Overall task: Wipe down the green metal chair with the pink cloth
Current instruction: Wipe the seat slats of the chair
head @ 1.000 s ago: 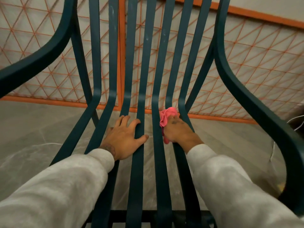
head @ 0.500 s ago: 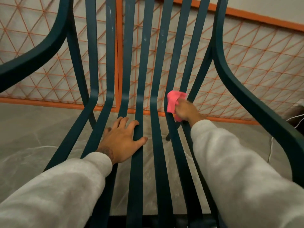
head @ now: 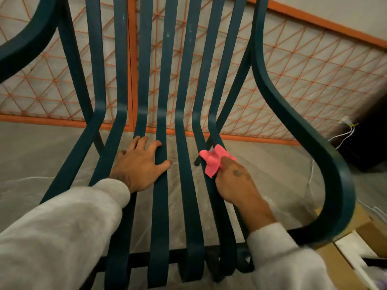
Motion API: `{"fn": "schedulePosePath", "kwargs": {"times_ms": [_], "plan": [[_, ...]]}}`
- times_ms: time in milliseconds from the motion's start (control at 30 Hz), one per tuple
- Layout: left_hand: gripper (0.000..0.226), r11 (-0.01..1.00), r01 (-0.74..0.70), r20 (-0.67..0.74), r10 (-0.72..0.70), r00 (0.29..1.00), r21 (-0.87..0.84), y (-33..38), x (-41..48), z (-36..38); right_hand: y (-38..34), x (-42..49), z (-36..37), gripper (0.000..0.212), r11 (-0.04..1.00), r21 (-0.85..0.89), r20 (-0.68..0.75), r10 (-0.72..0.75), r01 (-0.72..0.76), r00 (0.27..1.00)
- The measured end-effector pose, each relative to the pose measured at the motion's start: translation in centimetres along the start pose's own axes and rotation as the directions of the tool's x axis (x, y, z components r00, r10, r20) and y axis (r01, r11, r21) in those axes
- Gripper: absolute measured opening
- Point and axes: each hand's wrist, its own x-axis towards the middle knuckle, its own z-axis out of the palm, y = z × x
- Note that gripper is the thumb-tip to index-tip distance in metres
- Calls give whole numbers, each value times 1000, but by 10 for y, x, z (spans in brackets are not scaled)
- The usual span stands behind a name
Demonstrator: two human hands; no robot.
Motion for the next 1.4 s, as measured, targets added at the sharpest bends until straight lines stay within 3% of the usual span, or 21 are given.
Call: {"fn": "schedulePosePath", "kwargs": {"times_ms": [100, 200, 367, 467, 600, 700, 767, 933, 1133, 1267, 1400], "plan": [[71, 1000, -1, 12, 1, 1000, 4, 1, 0, -1, 15, -65, 2, 33, 996, -85, -17, 32, -33, 999], [72, 1000, -7, 23, 8, 1000, -2, 0, 0, -2, 22, -86, 0, 35, 989, -146, 4, -33, 33, 999], [71, 1000, -9, -8, 9, 1000, -3, 1, -1, 1, 1, -16, -2, 35, 998, -60, -27, -29, 28, 999], [72, 1000, -7, -20, 7, 1000, 0, 1, -2, 1, -22, 26, -13, 33, 991, 98, 27, 91, -93, 995], [73, 1000, -14, -28, 14, 1000, -7, 0, -1, 1, -29, 41, -19, 37, 993, 22, 79, 111, -113, 991], [74, 1000, -15, -25, 14, 1000, -8, 0, -1, 2, -20, 23, -11, 39, 1000, -11, 16, -12, 12, 1000], [75, 1000, -16, -22, 16, 1000, -10, -1, -2, 2, -11, -5, -5, 41, 999, 25, -38, 21, -20, 999], [74, 1000, -27, -19, 27, 999, 7, -3, 0, 2, 21, -92, 9, 52, 997, -81, -71, 10, -16, 997], [75, 999, -35, -27, 35, 999, 2, -4, 0, 4, 23, -92, 5, 53, 995, -84, -40, 51, -54, 998], [73, 999, -37, -37, 37, 999, -9, -4, -1, 3, 2, -32, -4, 36, 996, 80, -26, 52, -50, 998], [74, 999, -47, -23, 47, 999, -23, -4, -2, 2, -15, 21, -13, 35, 961, 264, 18, 80, -82, 997]]}}
